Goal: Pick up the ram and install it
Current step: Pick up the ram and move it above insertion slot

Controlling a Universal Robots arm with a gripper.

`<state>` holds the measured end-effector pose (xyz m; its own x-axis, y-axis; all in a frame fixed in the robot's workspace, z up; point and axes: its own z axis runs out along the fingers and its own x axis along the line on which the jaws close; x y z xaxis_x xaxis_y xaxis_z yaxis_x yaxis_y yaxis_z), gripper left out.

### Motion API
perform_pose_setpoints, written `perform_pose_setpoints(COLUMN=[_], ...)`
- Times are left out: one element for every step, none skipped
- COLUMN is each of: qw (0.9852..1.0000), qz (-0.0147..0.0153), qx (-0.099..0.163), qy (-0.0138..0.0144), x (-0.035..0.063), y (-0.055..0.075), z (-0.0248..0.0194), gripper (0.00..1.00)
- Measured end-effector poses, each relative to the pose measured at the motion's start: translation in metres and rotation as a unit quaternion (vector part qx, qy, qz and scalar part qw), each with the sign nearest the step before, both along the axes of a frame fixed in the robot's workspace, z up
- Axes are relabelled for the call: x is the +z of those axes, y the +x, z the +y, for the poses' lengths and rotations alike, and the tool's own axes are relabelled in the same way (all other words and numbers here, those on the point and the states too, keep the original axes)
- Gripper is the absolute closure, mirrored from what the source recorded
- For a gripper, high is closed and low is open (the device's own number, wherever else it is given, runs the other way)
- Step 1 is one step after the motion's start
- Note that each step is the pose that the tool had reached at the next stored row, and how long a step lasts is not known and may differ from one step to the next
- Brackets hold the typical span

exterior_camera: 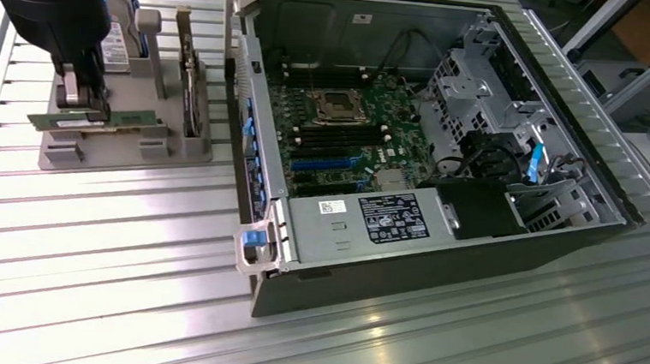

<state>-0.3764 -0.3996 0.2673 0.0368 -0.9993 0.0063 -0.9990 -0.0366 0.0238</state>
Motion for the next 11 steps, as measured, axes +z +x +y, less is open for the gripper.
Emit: perform_pose_setpoints(qw=[1.0000, 1.0000, 1.0000, 1.0000, 1.0000, 1.0000, 1.0000, 1.0000, 1.0000, 1.0000, 1.0000], qz=[0.0000, 0.0000, 0.0000, 0.0000, 0.0001, 0.0000, 0.0000, 0.0000, 0.0000, 0.0000, 0.0000], qx=[0.000, 0.000, 0.000, 0.000, 0.000, 0.000, 0.000, 0.000, 0.000, 0.000, 0.000], qy=[0.0000, 0.0000, 0.0000, 0.0000, -0.0001, 0.0000, 0.0000, 0.0000, 0.0000, 0.0000, 0.0000], x=[0.0007, 0.0010, 0.0014, 0.0017, 0.0024, 0.0029, 0.0032, 0.0035, 0.0040, 0.0044, 0.0050], y=[0.0000, 0.0000, 0.0000, 0.0000, 0.0000, 0.0000, 0.0000, 0.0000, 0.0000, 0.0000, 0.0000], z=[0.0000, 0.0000, 0.0000, 0.0000, 0.0000, 0.0000, 0.0000, 0.0000, 0.0000, 0.0000, 0.0000], gripper=[0.88, 0.88, 0.88, 0.88, 0.88, 0.88, 0.88, 0.88, 0.88, 0.88, 0.88])
